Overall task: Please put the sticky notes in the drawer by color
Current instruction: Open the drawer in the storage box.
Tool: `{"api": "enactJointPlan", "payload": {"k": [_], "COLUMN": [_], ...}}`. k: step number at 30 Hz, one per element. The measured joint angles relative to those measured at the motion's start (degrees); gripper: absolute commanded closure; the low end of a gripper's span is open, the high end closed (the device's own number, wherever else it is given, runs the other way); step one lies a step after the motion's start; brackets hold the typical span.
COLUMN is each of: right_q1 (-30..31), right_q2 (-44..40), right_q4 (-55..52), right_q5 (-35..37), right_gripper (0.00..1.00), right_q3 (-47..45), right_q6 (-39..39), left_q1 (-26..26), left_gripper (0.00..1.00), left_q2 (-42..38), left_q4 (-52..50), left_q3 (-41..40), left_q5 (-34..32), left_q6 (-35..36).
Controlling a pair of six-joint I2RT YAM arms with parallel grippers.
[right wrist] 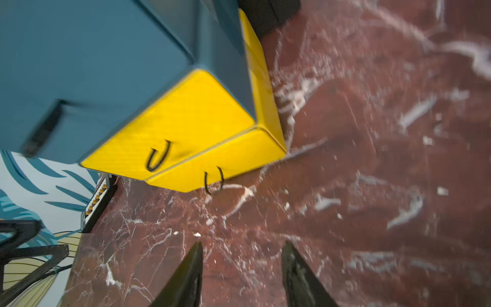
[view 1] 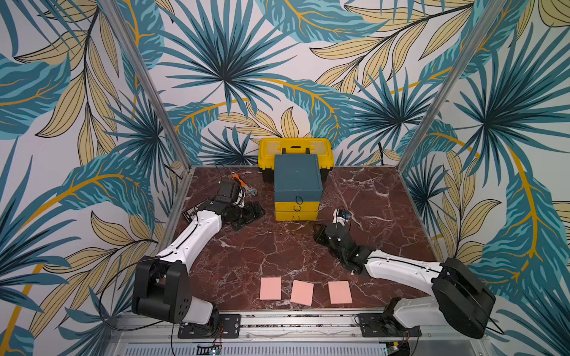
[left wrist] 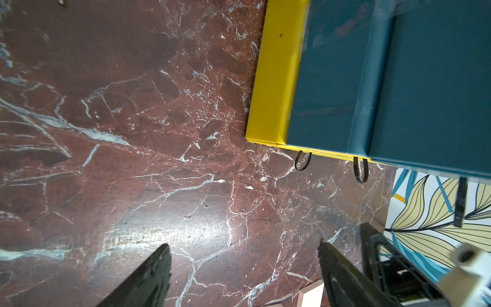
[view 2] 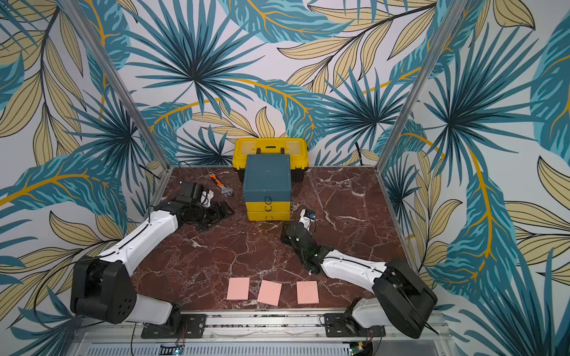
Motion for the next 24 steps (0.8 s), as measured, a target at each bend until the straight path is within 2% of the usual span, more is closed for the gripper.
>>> {"api": "enactJointPlan", "payload": {"k": [5,8,16,24], "right_q1": [0.09,0.09,0.09,-0.15], "right_q2": [3.8,6.95,18.75,28.89], "right_q4": [7.96,14.62,29.22,41.72], "right_q5": [-3.78,-6.1,-11.56,-13.94], "right_gripper": [0.42,0.35,0.33,0.33], "right_q3": [-2.05,-2.38,-2.38,-1.81], "right_q6": [6.56,9.01,14.38,17.33], "left_q1": [0.0,0.0,0.0,0.0], "left_gripper": [0.11,0.11,0.09,0.09], "left_q2": [0.0,0.0,-0.9,-2.27], "left_q4": [1.81,2.32,4.55,5.57], "left_q3": [-1.97,-2.95,-5.73,-6.56], "left_q5": [1.16,1.4,2.16,2.49], "left_q6": [-0.02,-0.02,-0.09,-0.07]}}
